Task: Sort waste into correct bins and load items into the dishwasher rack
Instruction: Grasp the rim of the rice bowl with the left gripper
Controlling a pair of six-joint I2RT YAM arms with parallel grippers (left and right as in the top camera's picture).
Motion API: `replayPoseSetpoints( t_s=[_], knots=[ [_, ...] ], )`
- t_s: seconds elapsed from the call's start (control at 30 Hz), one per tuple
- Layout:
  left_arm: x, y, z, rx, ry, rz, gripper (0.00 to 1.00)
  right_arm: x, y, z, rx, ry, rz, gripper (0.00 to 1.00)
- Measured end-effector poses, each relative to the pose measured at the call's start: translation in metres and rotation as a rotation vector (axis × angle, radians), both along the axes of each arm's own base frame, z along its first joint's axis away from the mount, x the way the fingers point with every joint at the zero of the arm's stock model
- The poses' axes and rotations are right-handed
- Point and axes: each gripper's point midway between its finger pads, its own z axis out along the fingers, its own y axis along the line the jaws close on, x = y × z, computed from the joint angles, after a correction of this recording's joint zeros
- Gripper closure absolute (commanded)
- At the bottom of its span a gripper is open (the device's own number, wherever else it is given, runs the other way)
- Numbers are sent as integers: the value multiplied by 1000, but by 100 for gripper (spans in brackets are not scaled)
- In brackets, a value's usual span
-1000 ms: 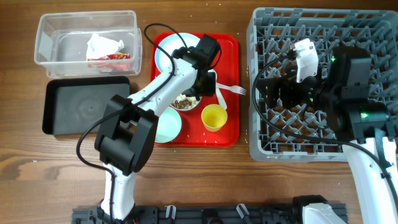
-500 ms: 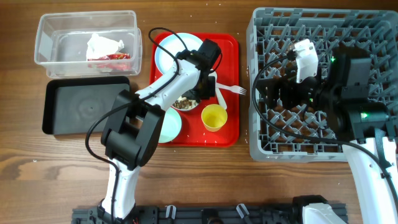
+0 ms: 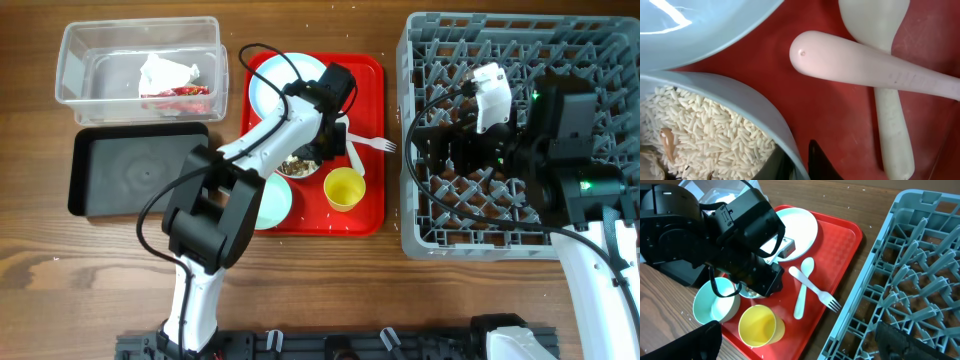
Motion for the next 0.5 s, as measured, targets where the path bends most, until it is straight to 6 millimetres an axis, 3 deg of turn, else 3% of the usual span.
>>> replayPoseSetpoints(
  t_s=[0.2,0.33,0.5],
  knots=[
    [1,0,3,-1,-8,1,80,0,0,0,0,0,0,1],
    [1,0,3,-2,-7,-1,96,0,0,0,0,0,0,1],
    [1,4,13,9,-25,3,96,0,0,0,0,0,0,1]
  ],
)
